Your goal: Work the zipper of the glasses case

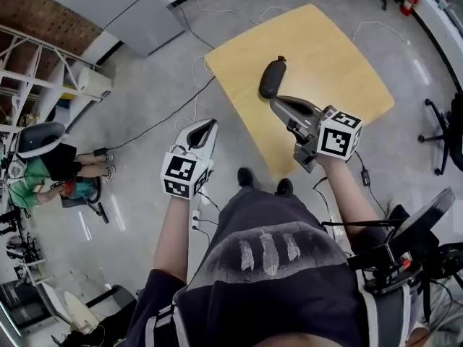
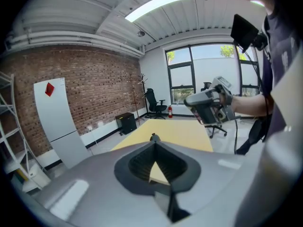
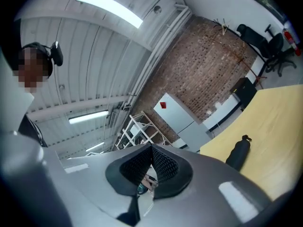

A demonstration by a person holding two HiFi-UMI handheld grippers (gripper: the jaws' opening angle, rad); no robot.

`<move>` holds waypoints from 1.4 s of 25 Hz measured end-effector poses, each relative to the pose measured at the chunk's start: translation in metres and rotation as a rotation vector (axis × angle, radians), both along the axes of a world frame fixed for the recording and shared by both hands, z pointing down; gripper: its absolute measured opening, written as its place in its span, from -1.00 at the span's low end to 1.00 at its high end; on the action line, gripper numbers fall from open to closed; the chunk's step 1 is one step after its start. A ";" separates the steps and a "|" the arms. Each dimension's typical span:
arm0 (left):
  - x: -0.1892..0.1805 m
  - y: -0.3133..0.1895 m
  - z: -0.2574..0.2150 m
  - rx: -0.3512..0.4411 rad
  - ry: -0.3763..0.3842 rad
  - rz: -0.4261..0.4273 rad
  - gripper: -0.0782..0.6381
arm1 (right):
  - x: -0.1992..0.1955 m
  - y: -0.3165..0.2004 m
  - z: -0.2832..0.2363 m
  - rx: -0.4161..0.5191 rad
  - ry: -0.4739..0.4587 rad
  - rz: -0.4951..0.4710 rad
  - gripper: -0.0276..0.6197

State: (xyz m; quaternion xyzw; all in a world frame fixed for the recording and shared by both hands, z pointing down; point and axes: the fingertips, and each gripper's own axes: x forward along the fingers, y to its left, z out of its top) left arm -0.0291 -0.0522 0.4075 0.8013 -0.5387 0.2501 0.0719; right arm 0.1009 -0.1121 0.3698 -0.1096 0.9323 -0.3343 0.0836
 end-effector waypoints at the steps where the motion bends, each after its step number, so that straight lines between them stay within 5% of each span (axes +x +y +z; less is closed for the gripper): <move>1: -0.009 0.005 -0.004 0.001 0.002 -0.014 -0.78 | -0.011 0.004 -0.004 0.022 0.013 -0.021 -0.91; 7: -0.040 0.032 -0.009 0.020 -0.024 -0.094 -0.78 | -0.037 0.022 -0.019 0.130 0.011 -0.164 -0.91; 14: -0.072 0.057 -0.034 0.085 0.083 -0.099 -0.78 | -0.092 0.080 -0.017 0.292 0.186 -0.271 -0.91; 19: -0.089 0.071 -0.052 0.149 0.102 -0.041 -0.78 | -0.131 0.106 -0.012 0.288 0.289 -0.245 -0.91; 35: -0.158 0.146 -0.032 0.159 0.253 0.097 -0.78 | -0.210 0.190 -0.003 0.215 0.349 -0.119 -0.91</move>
